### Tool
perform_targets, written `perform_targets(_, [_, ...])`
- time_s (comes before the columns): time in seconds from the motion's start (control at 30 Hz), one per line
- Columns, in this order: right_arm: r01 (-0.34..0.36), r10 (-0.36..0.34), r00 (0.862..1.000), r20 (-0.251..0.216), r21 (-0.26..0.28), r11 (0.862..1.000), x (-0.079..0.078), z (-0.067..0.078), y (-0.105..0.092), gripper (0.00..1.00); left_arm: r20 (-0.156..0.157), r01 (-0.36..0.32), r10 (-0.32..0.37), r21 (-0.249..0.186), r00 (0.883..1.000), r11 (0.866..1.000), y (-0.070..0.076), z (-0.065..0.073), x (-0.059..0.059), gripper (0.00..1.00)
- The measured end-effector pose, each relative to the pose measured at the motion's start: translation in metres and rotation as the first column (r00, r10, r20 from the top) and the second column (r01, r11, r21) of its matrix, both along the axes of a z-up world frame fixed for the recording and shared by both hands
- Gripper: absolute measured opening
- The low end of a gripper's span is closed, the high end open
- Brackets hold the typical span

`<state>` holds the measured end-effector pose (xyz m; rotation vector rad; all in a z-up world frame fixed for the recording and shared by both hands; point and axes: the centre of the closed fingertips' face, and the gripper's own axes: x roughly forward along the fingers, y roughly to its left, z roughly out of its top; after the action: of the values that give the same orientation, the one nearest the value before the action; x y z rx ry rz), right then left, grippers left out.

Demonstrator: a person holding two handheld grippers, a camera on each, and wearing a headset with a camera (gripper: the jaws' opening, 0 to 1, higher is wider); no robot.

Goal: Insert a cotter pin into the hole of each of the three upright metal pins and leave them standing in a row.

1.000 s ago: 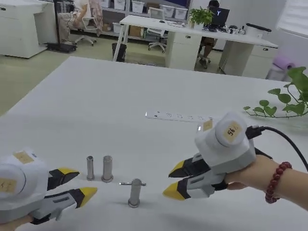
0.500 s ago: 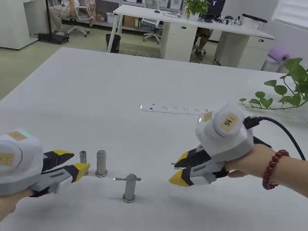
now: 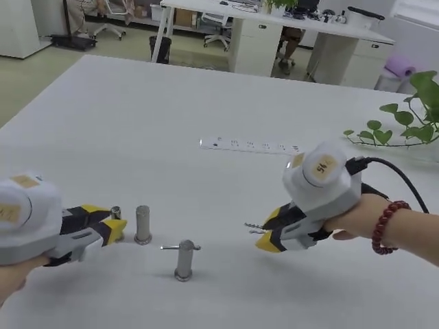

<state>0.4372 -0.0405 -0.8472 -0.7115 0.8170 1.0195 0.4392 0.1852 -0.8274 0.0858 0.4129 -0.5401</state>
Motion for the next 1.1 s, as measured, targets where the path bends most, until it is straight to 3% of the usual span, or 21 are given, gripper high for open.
perform_targets(0.43, [-0.006, 0.006, 1.000, 0.014, -0.040, 0.999, 0.021, -0.013, -0.013, 0.15, -0.025, 0.006, -0.006, -0.003, 1.000, 1.000, -0.002, -0.009, 0.000, 0.11])
perform_targets(1.1, [-0.052, 0.050, 0.998, -0.028, -0.073, 0.996, 0.025, -0.021, -0.012, 0.05, -0.019, 0.020, -0.020, -0.015, 1.000, 1.000, -0.004, -0.012, 0.001, 0.07])
